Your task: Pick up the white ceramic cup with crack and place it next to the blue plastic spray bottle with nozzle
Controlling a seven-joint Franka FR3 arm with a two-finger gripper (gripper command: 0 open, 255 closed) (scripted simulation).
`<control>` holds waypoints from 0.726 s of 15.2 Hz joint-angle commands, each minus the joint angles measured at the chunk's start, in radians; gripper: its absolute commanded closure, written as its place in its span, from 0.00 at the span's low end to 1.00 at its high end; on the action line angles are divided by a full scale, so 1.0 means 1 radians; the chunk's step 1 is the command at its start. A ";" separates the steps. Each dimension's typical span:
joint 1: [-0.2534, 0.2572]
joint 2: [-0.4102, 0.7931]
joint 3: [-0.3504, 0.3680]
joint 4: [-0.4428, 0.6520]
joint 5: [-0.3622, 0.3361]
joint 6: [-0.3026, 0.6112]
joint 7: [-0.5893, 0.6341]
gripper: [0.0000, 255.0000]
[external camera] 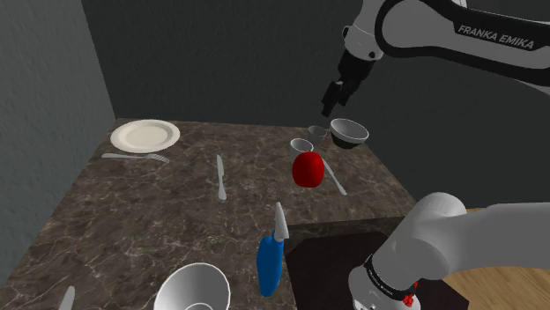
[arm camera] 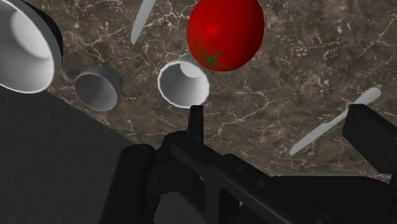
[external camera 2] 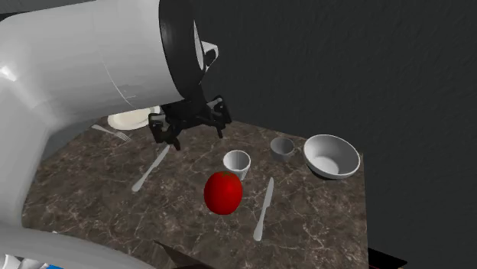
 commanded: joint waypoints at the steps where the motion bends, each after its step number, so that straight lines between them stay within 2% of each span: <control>1: 0.000 0.000 0.000 0.000 0.000 0.000 0.000 0.00; 11: -0.035 0.201 -0.231 0.008 -0.003 0.189 -0.214 0.00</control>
